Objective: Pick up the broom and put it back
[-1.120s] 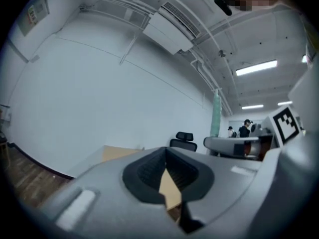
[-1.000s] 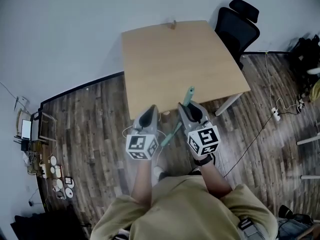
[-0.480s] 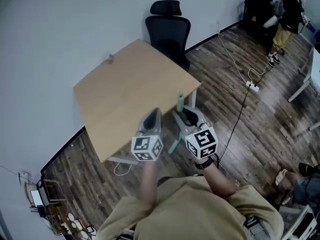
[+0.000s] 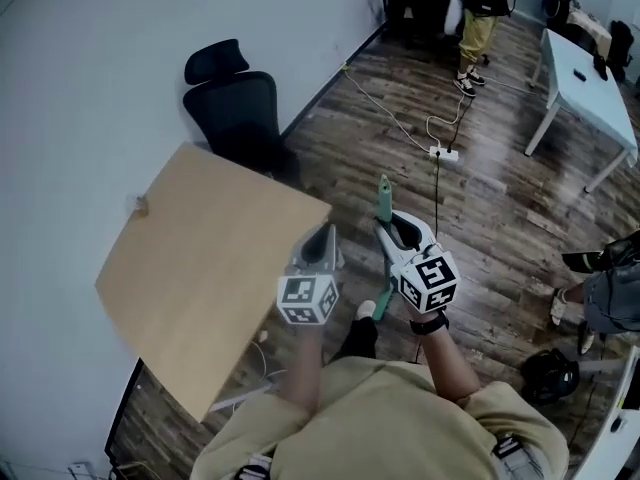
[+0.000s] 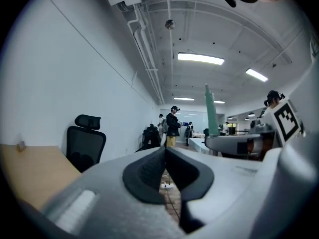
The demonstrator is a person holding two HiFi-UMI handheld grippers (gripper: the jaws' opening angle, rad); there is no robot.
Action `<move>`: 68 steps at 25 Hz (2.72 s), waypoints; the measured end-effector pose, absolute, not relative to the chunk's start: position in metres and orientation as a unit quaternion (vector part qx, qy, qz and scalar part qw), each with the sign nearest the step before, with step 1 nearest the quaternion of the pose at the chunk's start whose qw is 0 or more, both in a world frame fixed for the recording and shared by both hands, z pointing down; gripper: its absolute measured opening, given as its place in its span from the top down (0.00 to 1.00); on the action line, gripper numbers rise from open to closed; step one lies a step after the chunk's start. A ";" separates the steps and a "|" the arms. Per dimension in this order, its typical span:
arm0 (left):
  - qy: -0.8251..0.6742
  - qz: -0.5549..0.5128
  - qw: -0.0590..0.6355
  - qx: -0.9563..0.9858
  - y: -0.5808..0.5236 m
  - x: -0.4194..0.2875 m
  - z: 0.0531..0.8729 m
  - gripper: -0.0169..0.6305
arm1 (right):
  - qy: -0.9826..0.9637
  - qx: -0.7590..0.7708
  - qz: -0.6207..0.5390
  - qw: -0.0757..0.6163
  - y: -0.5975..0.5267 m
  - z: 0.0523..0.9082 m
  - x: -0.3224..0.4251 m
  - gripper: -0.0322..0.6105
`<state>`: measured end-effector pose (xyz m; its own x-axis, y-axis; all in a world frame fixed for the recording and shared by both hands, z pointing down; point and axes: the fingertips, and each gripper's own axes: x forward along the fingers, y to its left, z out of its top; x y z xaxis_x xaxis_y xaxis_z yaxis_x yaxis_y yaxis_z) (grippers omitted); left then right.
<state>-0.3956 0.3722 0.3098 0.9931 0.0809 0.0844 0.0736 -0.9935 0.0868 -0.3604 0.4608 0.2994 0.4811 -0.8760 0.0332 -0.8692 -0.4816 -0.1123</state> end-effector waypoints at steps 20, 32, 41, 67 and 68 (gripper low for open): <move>0.139 0.060 0.085 0.985 0.294 -0.064 0.342 0.97 | 0.384 -0.920 -0.084 0.019 0.399 0.342 -0.035 0.81; 0.033 0.047 0.054 0.997 0.298 0.133 0.336 0.97 | 0.506 -0.860 -0.060 0.013 0.371 0.331 0.164 0.81; -0.014 0.080 0.050 0.995 0.283 0.217 0.353 0.97 | 0.556 -0.827 -0.078 0.014 0.338 0.355 0.257 0.79; -0.040 0.098 0.117 0.987 0.005 0.493 0.387 0.97 | 0.573 -0.809 -0.133 -0.017 0.065 0.393 0.539 0.80; -0.047 0.098 0.118 0.987 -0.002 0.502 0.389 0.97 | 0.577 -0.805 -0.134 -0.014 0.058 0.394 0.549 0.80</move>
<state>0.5018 -0.0022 0.3893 0.9762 -0.0699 0.2053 -0.1164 -0.9675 0.2243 0.5493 0.0576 0.3944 0.2973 -0.9263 0.2316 -0.9337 -0.3328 -0.1324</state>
